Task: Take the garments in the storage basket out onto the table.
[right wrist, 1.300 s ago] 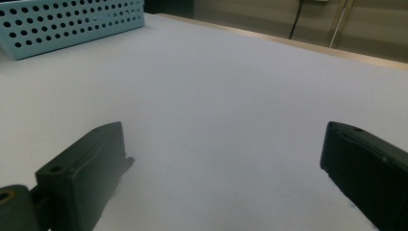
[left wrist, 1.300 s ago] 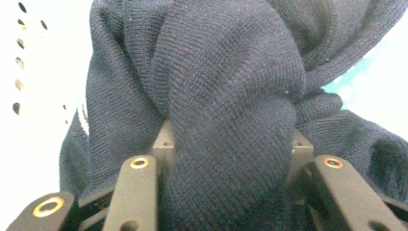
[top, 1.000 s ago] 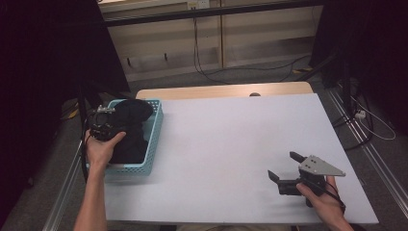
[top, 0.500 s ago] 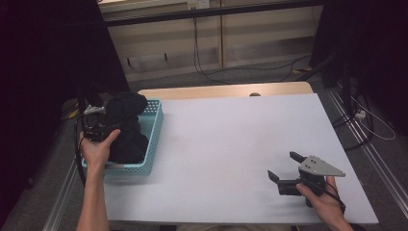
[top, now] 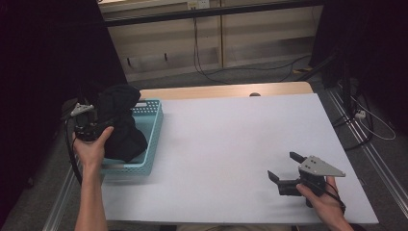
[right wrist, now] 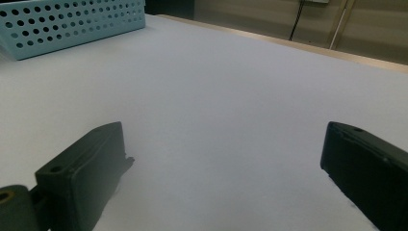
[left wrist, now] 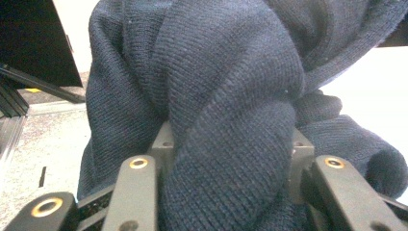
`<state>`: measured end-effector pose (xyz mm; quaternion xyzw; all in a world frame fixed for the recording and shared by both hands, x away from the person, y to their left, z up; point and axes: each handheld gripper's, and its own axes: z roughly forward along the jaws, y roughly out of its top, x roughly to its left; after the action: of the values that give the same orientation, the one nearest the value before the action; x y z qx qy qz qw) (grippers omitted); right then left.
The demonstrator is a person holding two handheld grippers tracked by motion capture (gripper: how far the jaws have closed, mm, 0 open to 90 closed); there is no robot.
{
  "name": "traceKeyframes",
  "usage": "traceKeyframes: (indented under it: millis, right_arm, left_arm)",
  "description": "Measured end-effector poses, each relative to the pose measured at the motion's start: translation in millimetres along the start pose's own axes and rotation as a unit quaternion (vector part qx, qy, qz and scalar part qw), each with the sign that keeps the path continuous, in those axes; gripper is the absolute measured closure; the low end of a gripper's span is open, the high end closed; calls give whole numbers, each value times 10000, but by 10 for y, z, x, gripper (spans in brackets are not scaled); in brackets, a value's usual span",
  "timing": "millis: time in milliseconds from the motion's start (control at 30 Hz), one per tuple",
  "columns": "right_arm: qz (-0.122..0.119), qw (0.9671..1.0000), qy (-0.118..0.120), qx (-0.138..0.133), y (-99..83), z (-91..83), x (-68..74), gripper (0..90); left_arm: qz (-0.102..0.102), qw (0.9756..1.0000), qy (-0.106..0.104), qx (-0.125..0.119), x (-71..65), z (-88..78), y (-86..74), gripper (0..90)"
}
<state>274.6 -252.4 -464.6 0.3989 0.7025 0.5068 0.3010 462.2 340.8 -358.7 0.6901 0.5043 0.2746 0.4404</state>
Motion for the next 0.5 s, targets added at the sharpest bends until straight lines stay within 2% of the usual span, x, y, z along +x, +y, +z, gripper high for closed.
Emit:
traceKeyframes:
  millis: [267, 500]
  right_arm:
    - [-4, 10000, 6, 1, -1, 3, 0, 16]
    - [-7, 10000, 10, 1, -1, 7, 1, 16]
  left_arm:
    - [-99, 9995, -17, -285, 34, -125, 40, 547]
    - [-81, 9989, -60, -466, 34, -246, 94, 547]
